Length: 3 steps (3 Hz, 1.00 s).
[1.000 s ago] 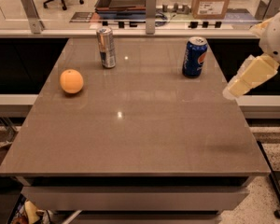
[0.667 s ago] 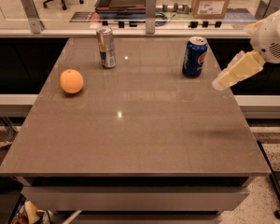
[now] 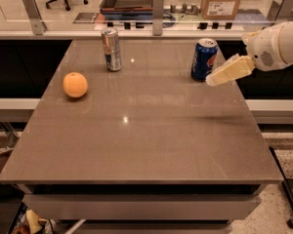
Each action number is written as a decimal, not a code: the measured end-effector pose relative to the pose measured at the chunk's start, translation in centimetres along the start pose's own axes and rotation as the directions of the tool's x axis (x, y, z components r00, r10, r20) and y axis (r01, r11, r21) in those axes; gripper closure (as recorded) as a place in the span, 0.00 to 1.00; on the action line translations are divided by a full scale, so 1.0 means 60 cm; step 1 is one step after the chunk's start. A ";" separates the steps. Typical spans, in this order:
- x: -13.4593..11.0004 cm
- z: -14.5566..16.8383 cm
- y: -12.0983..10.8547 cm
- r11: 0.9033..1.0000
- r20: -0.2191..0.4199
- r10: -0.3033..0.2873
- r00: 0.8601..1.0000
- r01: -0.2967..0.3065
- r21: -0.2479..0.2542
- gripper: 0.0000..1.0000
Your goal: Move pepsi can near orange
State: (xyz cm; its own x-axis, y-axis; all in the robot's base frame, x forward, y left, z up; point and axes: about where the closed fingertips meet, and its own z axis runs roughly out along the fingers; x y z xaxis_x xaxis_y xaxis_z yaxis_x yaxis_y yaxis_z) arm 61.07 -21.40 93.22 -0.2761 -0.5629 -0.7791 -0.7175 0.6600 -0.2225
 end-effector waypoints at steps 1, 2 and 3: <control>0.005 0.029 -0.012 0.999 0.061 0.049 0.997 -0.049 -0.002 0.00; 0.002 0.053 -0.022 0.997 0.113 0.082 0.990 -0.082 -0.005 0.00; -0.004 0.075 -0.042 0.994 0.172 0.106 0.979 -0.105 -0.015 0.00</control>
Offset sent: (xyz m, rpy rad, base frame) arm 0.0470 0.0049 -0.0228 0.2074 -0.0593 -0.0422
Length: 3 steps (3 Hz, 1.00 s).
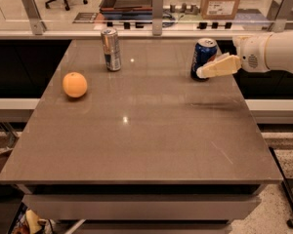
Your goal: Move pepsi can near orange
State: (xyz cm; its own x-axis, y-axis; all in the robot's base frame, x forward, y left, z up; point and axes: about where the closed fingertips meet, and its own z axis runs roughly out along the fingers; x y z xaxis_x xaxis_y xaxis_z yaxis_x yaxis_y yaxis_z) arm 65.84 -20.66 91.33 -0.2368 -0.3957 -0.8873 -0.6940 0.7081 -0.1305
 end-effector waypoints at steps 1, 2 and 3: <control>-0.013 0.026 -0.015 1.000 0.046 0.013 0.999 -0.012 -0.024 0.00; -0.022 0.048 -0.022 0.998 0.071 0.024 0.997 -0.020 -0.056 0.00; -0.023 0.065 -0.020 0.996 0.073 0.033 0.997 -0.026 -0.084 0.00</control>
Offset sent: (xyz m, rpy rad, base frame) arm 0.0460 0.0150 0.0024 0.1138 -0.0194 0.0714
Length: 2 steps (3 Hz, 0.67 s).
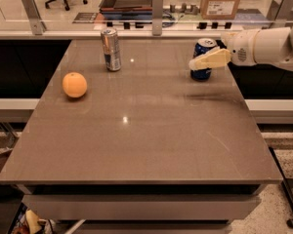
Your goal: Move pepsi can near orange
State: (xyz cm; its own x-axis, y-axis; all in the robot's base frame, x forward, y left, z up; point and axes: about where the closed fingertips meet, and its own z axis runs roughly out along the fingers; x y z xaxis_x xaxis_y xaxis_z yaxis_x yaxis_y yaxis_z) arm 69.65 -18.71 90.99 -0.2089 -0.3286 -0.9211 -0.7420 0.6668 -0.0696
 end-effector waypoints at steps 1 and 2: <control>0.006 0.015 0.001 1.000 -0.024 0.012 1.000 -0.012 -0.028 0.00; 0.005 0.019 0.004 0.999 -0.024 0.012 1.000 -0.012 -0.033 0.17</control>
Offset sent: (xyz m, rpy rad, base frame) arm 0.0042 0.0050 -0.0060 -0.0037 0.0299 0.0177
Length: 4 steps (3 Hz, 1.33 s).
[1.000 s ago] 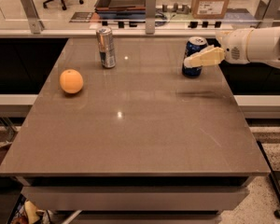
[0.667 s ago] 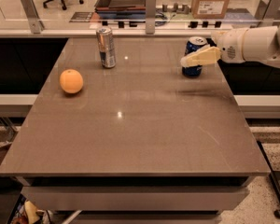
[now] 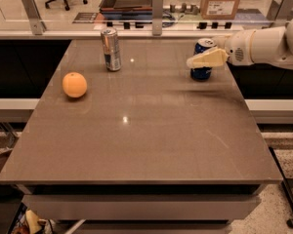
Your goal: Move pepsi can near orange
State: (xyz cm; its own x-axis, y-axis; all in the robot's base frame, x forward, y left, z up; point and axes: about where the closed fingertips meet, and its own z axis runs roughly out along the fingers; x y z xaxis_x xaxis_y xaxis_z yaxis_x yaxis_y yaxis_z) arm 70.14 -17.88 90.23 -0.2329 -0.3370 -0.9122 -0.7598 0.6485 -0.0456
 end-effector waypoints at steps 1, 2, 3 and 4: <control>0.000 0.005 0.003 1.000 0.000 0.000 1.000 0.000 -0.005 0.41; 0.000 0.009 0.005 1.000 -0.001 0.000 1.000 0.000 -0.009 0.64; 0.000 0.014 0.008 1.000 -0.001 0.000 1.000 0.000 -0.015 0.88; 0.000 0.018 0.010 1.000 -0.001 0.000 1.000 0.000 -0.019 1.00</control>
Offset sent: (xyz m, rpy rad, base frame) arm 0.0005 0.0025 -0.0010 0.0007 0.0016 0.0039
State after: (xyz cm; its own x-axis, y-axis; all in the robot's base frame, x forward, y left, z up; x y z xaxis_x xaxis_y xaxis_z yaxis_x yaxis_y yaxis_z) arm 70.32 -16.76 89.77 -0.2335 -0.3381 -0.9117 -0.7713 0.6354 -0.0381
